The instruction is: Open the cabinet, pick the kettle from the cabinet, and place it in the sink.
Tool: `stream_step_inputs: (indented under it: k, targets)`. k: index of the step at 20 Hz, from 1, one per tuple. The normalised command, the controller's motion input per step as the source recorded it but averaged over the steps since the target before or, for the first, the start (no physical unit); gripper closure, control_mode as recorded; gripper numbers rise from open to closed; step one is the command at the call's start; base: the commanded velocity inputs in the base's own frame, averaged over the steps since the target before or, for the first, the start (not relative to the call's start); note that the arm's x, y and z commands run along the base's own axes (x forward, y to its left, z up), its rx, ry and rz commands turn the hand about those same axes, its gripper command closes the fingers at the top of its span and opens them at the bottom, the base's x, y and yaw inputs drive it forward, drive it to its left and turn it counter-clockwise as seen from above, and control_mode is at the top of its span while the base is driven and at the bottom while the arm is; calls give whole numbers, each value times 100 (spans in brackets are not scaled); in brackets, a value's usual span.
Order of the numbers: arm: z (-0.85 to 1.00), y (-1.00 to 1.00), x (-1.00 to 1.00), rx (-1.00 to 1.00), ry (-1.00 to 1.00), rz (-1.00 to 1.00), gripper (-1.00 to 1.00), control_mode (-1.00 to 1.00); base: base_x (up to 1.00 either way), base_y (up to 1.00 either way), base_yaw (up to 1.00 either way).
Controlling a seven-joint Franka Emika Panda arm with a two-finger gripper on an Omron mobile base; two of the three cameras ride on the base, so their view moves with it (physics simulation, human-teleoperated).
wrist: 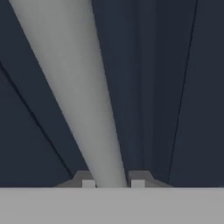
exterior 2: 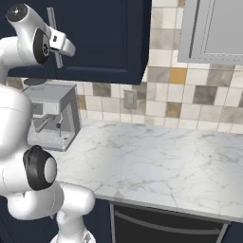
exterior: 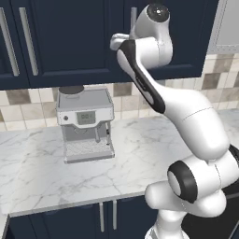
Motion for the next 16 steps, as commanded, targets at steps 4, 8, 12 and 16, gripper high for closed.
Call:
stream_step_inputs:
  k: [4,8,12,16]
  targets:
    - [-1,1,-19,11,0,1,100,-100,0,0,0]
    - [0,0,-42,9,-4,7,100,-100,0,0,0]
    - [0,0,-51,7,-5,11,100,-100,0,0,0]
    - [0,-2,-58,8,-8,15,100,-100,0,0,0]
